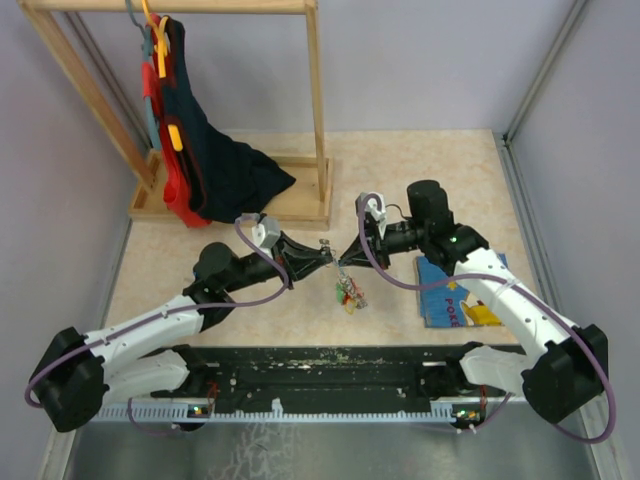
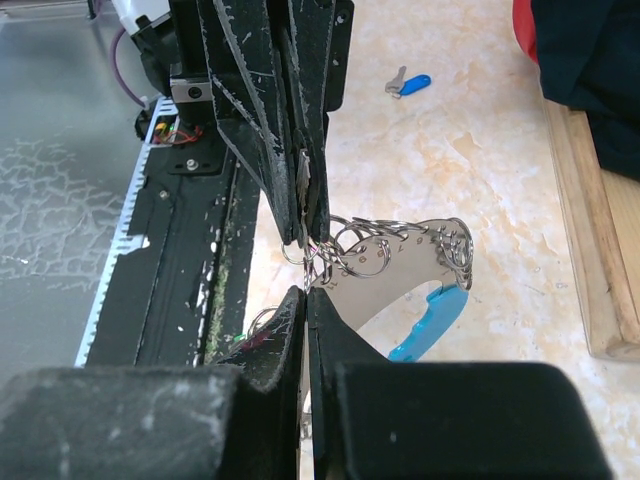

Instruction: Remove the keys from the keyring

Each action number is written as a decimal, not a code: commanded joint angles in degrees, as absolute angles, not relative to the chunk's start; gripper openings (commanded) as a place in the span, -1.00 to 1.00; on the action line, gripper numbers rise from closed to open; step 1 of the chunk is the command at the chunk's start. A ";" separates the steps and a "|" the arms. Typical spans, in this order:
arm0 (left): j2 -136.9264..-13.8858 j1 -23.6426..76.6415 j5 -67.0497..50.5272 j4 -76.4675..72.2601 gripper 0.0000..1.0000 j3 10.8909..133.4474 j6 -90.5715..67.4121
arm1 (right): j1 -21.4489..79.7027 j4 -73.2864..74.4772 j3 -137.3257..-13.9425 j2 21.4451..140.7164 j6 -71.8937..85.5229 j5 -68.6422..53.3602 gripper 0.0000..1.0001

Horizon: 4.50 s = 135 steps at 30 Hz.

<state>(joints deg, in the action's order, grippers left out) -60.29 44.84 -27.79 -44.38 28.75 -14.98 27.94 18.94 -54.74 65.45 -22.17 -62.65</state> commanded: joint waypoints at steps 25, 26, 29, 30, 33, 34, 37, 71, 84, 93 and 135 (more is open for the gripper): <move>-65.01 44.19 -26.96 -30.94 -1.00 32.31 -8.99 | 27.25 13.68 -54.46 66.34 -19.05 -59.66 -1.00; -65.25 44.21 -27.17 -30.79 -1.00 32.42 -8.96 | 27.27 13.21 -54.26 66.44 -18.69 -59.06 -1.00; -65.67 44.21 -27.63 -31.57 -1.00 32.22 -9.72 | 27.25 11.38 -53.28 66.89 -17.36 -57.41 -1.00; -65.80 44.21 -27.80 -32.38 -1.00 32.05 -10.24 | 27.27 10.72 -52.93 67.19 -16.96 -56.80 -1.00; -65.91 44.19 -27.99 -36.17 -1.00 30.91 -12.24 | 27.25 9.22 -52.11 67.96 -16.15 -56.00 -1.00; -65.92 44.16 -28.06 -37.40 -1.00 30.42 -12.67 | 27.27 8.79 -51.85 68.14 -15.91 -55.99 -1.00; -66.09 43.99 -26.83 -37.47 -1.00 30.41 -12.59 | 27.25 8.26 -51.44 68.63 -15.91 -55.77 -1.00; -68.67 41.57 -29.43 -47.17 -1.00 25.85 -11.43 | 27.16 6.56 -50.89 69.65 -14.13 -57.74 -1.00; -72.10 41.57 -28.82 -64.86 -1.00 19.55 -12.73 | 27.16 3.83 -50.21 70.92 -10.70 -59.39 -1.00; -63.39 41.13 -23.81 -62.95 -1.00 18.35 -12.43 | 27.66 9.34 -51.14 72.69 -17.60 -58.25 -1.00; -68.16 41.74 -31.35 -50.79 -1.00 34.09 -22.99 | 29.62 3.59 -50.18 69.39 -13.82 -64.93 -0.22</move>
<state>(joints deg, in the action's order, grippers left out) -67.77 41.43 -30.87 -46.30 31.35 -21.12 29.15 6.33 -49.17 71.42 -13.85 -64.18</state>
